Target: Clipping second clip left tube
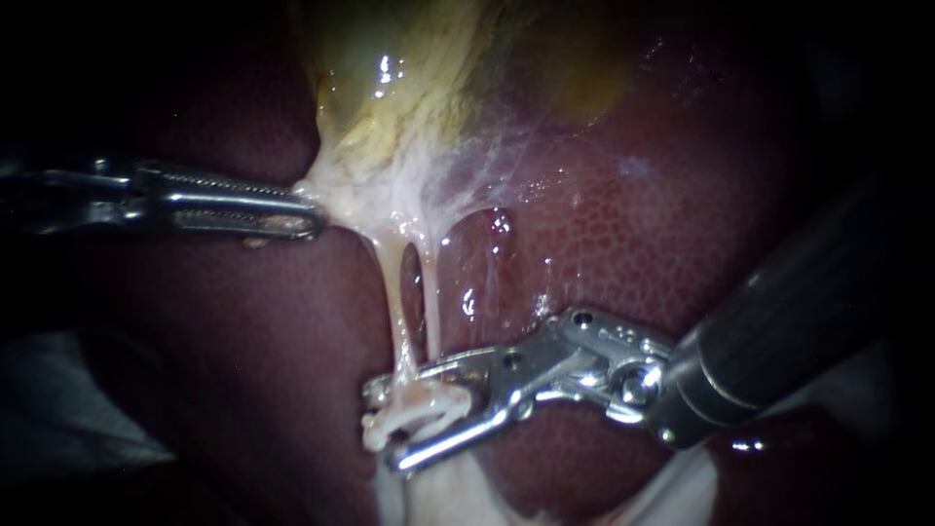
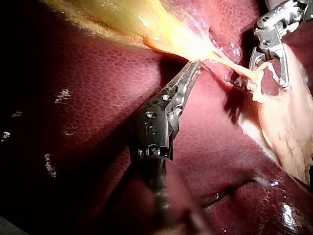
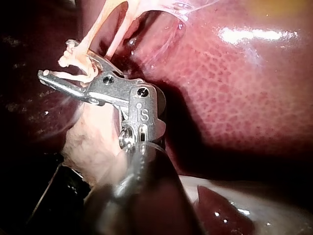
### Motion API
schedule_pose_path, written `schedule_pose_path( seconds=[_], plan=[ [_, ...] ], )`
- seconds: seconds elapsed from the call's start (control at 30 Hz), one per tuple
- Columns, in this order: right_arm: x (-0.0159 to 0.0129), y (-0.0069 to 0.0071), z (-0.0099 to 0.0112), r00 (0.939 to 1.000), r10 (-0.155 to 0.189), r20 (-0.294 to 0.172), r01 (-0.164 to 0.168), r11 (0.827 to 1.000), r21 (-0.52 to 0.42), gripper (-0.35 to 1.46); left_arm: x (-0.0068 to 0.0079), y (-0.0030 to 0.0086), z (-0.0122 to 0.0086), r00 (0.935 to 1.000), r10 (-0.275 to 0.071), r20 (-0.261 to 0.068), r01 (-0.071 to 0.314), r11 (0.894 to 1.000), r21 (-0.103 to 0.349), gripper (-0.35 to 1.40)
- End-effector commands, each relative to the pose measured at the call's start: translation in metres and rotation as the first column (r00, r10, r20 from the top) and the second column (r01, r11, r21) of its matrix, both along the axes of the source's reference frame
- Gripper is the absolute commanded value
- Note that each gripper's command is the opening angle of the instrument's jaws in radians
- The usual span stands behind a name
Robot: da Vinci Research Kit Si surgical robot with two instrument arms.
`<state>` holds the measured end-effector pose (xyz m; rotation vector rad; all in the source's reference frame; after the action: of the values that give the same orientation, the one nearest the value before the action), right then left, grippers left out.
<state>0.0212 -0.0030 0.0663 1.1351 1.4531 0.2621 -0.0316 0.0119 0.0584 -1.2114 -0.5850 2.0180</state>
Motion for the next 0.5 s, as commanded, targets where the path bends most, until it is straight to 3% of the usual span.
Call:
schedule_pose_path(
  seconds=[0.03,0.5],
  plan=[
    [0.0002,-0.0001,0.0000,1.0000,0.005,0.001,-0.005,1.000,0.001,0.46,0.0000,0.0000,0.0000,1.0000,0.000,0.000,0.000,1.000,0.000,-0.35],
    [0.0022,-0.0002,-0.0005,0.9977,0.065,0.020,-0.065,0.998,0.006,0.44,-0.0001,0.0000,0.0000,1.0000,-0.001,0.000,0.001,1.000,0.000,-0.35]
  ],
)
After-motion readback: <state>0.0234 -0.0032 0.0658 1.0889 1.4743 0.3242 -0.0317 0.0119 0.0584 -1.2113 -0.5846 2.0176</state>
